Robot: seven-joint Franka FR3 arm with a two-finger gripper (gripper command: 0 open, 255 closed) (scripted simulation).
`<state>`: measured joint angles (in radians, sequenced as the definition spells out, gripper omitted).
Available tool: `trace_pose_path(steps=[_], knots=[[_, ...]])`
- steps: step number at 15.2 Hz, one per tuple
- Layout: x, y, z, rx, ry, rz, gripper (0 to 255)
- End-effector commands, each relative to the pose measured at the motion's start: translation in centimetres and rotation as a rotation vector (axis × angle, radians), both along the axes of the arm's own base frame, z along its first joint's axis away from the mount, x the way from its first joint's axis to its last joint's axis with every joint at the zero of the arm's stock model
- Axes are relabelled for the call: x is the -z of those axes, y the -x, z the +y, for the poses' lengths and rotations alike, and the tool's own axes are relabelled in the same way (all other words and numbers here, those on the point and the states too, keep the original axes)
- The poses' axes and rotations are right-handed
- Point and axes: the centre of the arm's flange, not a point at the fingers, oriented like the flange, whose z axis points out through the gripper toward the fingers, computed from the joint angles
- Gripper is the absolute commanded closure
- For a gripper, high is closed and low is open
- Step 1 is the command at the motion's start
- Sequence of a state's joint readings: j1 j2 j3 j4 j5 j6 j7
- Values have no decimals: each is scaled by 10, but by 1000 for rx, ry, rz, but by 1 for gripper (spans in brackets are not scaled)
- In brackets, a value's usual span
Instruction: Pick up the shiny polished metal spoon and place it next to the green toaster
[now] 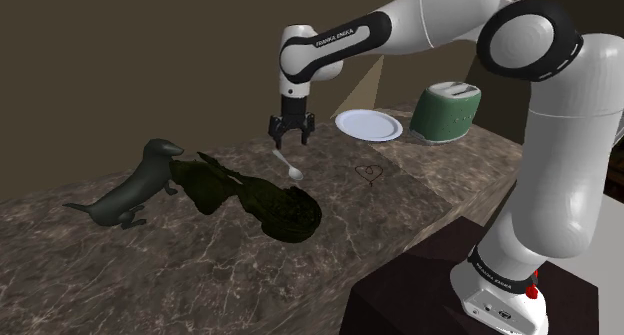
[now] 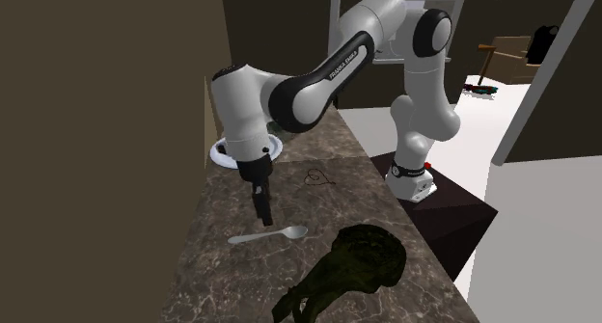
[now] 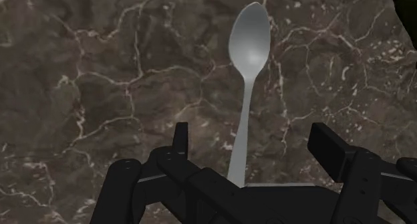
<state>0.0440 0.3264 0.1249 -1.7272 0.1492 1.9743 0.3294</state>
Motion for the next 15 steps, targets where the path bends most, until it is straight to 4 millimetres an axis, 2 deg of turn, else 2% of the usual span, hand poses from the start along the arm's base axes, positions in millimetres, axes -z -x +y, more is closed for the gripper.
trace_pose_path(steps=[1, 9, 15], knots=[[16, -23, 2, 21, -15, 4, 0], [57, -21, 10, 23, -17, 4, 0], [57, -21, 10, 23, -17, 4, 0]])
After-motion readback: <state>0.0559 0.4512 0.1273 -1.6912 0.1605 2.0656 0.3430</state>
